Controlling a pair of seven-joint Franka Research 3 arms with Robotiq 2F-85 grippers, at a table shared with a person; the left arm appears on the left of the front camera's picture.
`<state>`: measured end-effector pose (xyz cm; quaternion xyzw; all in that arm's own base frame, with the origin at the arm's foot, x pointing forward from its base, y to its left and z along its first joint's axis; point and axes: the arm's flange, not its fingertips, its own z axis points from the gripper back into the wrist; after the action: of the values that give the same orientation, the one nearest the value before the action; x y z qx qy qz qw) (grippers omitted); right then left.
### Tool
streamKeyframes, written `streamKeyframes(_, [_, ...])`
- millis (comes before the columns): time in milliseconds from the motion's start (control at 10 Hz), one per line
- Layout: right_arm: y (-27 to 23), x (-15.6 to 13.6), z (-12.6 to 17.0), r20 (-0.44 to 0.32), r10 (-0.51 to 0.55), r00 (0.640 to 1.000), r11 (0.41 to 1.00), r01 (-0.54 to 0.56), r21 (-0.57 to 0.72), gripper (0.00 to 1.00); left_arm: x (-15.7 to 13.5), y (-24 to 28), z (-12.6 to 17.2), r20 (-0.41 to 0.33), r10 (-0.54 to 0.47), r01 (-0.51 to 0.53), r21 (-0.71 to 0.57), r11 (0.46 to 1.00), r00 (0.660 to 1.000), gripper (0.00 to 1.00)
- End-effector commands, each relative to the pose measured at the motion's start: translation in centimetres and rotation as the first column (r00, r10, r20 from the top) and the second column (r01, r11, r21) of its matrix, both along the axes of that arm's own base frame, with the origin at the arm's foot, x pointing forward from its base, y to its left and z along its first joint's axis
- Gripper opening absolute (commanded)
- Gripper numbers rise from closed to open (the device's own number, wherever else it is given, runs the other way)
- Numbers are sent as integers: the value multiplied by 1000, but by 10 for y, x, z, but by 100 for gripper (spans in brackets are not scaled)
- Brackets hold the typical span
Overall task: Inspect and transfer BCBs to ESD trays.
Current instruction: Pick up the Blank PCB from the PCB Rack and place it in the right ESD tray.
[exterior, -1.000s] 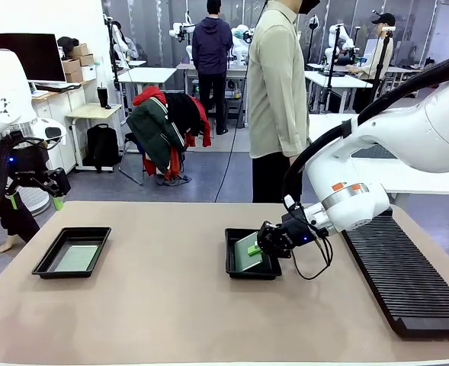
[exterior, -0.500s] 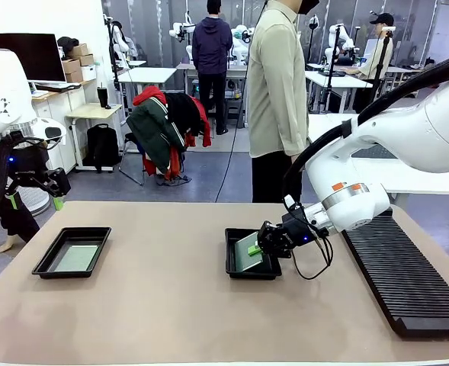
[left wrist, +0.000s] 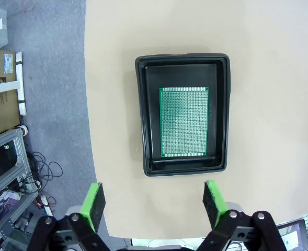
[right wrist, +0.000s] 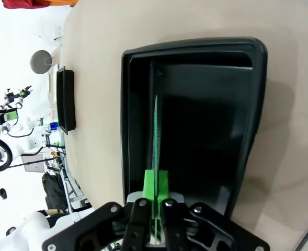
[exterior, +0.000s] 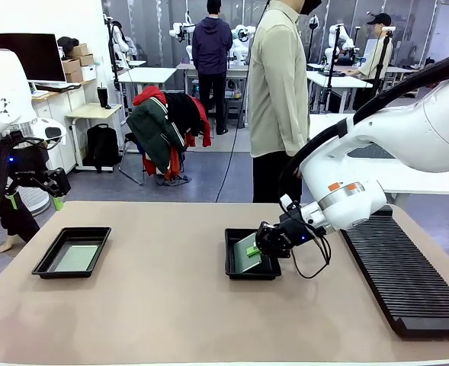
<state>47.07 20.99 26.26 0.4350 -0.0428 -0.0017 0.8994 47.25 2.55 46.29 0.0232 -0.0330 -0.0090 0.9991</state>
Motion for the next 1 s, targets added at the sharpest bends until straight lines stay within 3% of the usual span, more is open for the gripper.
streamKeyframes(0, [13, -3, 11, -16, -11, 1000, 997, 10, -80, 7, -1, 1, -1, 5, 3, -3, 0, 1000, 1000, 100])
streamKeyframes(600, [28, -5, 48, -18, -20, 1000, 965, 15, -260, 34, -1, 1, -1, 5, 3, -3, 0, 1000, 1000, 100])
streamKeyframes(900, [37, -2, 76, -9, -27, 1000, 903, 20, -429, 56, -1, 1, -1, 5, 3, -3, 0, 1000, 1000, 100])
